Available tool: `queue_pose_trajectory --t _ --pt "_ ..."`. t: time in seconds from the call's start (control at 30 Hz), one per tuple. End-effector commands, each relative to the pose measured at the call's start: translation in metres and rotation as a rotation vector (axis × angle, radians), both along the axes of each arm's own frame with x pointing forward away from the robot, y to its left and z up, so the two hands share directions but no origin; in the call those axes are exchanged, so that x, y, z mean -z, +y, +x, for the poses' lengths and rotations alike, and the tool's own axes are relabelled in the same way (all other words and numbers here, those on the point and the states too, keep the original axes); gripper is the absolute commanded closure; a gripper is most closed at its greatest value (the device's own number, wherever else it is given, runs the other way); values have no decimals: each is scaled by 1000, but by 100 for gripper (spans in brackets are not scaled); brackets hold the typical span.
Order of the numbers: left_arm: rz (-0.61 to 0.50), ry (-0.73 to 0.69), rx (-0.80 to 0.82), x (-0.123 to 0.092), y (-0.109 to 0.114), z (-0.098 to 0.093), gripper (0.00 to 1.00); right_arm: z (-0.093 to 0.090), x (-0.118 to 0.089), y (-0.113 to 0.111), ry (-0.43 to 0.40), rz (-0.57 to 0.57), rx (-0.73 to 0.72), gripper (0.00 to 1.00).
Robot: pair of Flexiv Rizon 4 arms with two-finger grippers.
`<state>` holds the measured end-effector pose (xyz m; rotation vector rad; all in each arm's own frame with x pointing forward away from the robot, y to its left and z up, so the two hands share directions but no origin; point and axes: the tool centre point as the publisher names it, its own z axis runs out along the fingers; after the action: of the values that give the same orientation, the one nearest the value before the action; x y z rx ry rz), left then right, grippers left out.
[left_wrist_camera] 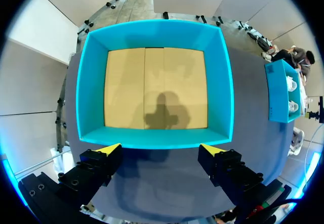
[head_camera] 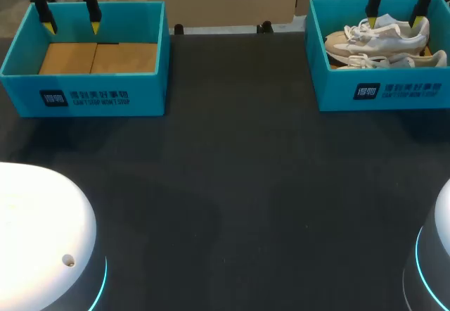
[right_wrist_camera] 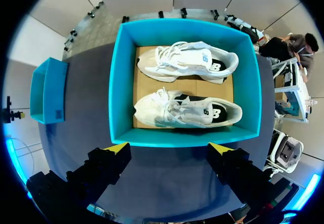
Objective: Take the shoe out of the shoebox, open the shoe tongue, remove and reinsert the insole, then place the shoe into the shoebox
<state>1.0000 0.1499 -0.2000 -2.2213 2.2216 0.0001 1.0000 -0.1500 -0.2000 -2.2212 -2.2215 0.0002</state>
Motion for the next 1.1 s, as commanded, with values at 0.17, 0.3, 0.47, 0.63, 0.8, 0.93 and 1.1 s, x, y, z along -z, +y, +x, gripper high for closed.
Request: queue_pose_trajectory --t 0.17,0.3,0.47,0.63,0.8,0.93,1.1 --pt "0 0 0 0 0 0 0 0 0 0 0 0 0 0" --pt "0 0 0 0 0 0 0 0 0 0 0 0 0 0" --pt "0 0 0 0 0 0 0 0 0 0 0 0 0 0" --pt "0 0 0 0 0 0 0 0 0 0 0 0 0 0" --pt "0 0 0 0 0 0 0 -2 0 -12 -17 -7 24 0" --pt "0 0 0 0 0 0 0 -7 9 -30 -28 -6 31 0" --pt "0 0 0 0 0 0 0 -11 21 -54 -68 -11 4 0"
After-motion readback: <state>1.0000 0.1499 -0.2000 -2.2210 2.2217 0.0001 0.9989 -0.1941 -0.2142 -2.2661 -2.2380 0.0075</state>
